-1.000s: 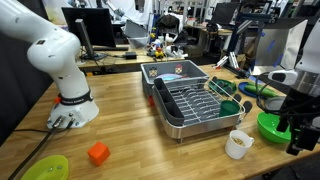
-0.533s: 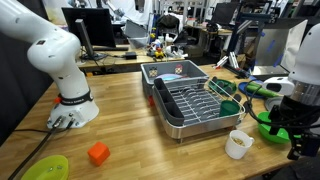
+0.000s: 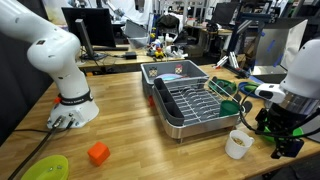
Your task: Pour the contents in the white mug into the light green bowl
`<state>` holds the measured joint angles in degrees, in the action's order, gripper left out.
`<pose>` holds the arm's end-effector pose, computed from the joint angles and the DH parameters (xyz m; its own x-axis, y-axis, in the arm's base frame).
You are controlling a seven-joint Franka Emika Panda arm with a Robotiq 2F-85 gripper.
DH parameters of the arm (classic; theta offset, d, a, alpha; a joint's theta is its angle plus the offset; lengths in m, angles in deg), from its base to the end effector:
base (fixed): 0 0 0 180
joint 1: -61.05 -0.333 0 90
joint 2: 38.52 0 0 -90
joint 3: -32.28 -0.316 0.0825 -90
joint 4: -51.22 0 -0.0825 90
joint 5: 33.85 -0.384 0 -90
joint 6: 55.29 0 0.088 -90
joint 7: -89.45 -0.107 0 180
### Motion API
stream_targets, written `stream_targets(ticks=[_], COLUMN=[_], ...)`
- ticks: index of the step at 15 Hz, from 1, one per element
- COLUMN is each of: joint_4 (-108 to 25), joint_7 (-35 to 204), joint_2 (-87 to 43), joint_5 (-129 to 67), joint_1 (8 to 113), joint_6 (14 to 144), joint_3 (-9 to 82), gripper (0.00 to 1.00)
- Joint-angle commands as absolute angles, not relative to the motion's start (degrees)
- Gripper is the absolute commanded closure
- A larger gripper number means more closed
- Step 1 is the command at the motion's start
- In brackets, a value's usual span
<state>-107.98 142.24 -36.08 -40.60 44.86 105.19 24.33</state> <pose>0.3494 0.1513 0.1980 0.3335 0.9425 0.0205 0.9421 -0.3324 -0.0439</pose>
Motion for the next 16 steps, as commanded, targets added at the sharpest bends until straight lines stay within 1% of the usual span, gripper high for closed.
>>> stream_targets(ticks=[1,6,12,16], joint_4=[-107.7,-107.4,-105.4,-103.9], joint_7=[148.5,154.5,157.9,158.7], joint_2=[-32.3,-29.6,-25.4,-21.6], joint_5=[-46.9,-53.3,-54.5,-53.1], joint_1=[48.6,55.5,62.9,70.0], joint_6=[111.1,116.1,117.7,118.6], joint_3=[20.8,14.5,7.7,3.4], gripper=[0.00,0.00,0.00,0.00])
